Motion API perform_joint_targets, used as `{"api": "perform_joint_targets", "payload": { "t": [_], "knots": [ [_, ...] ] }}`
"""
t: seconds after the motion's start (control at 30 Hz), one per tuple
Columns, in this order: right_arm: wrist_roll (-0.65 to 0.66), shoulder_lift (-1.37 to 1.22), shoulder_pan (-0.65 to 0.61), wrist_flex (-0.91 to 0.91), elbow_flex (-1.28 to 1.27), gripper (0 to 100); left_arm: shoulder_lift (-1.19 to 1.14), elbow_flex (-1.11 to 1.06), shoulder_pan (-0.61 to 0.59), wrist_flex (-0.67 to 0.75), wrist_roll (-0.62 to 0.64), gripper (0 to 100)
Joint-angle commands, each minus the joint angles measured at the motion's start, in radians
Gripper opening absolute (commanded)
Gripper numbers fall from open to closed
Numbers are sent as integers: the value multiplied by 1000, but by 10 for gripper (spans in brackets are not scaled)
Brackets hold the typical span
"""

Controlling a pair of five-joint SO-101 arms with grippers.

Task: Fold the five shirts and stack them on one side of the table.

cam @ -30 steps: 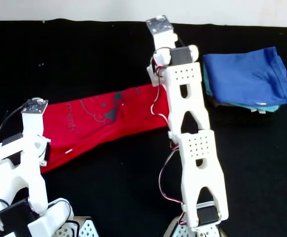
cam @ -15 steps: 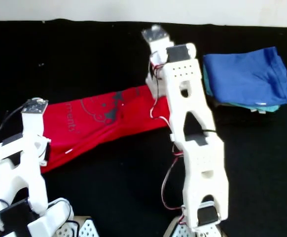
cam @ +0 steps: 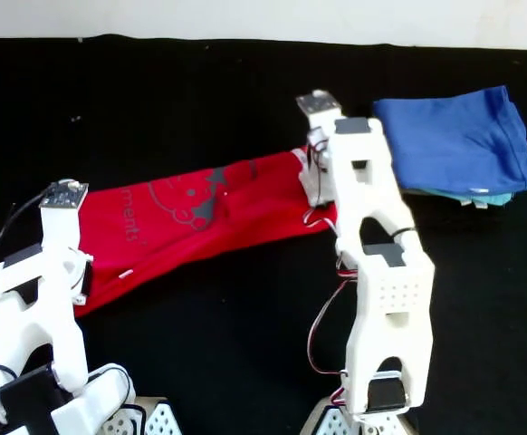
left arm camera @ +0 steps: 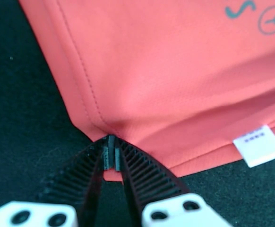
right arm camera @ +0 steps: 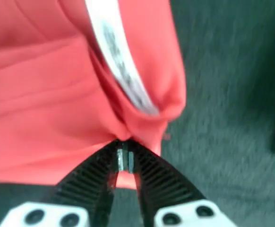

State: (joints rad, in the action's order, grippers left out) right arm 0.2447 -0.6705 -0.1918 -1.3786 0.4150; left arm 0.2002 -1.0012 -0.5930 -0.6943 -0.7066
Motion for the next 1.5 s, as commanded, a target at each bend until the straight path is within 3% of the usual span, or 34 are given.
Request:
{"api": "perform_joint_targets", "payload": {
  "t": [0.0, 0.23, 0.43, 0.53, 0.9, 1.0, 1.17, 1.47],
  "knots": [
    [25, 67, 30, -88, -10, 6, -2, -5, 12, 35, 5, 8],
    [91, 128, 25, -248, 79, 6, -2, -5, 12, 35, 5, 8],
    [87, 364, 1, -380, 202, 6, 7, 1, 12, 37, 5, 9],
    [87, 490, -1, -386, 114, 6, 35, 35, 13, 29, 6, 10],
    [94, 943, -1, -280, -414, 6, 343, 295, 10, -370, 204, 11],
    [94, 1041, -1, -216, -587, 6, 291, 363, 4, -396, 252, 30],
    [95, 1187, -1, -174, -789, 6, 38, 486, -24, -402, 288, 193],
    [95, 1311, -1, -177, -849, 6, -392, 739, -110, -402, 281, 195]
  ]
}}
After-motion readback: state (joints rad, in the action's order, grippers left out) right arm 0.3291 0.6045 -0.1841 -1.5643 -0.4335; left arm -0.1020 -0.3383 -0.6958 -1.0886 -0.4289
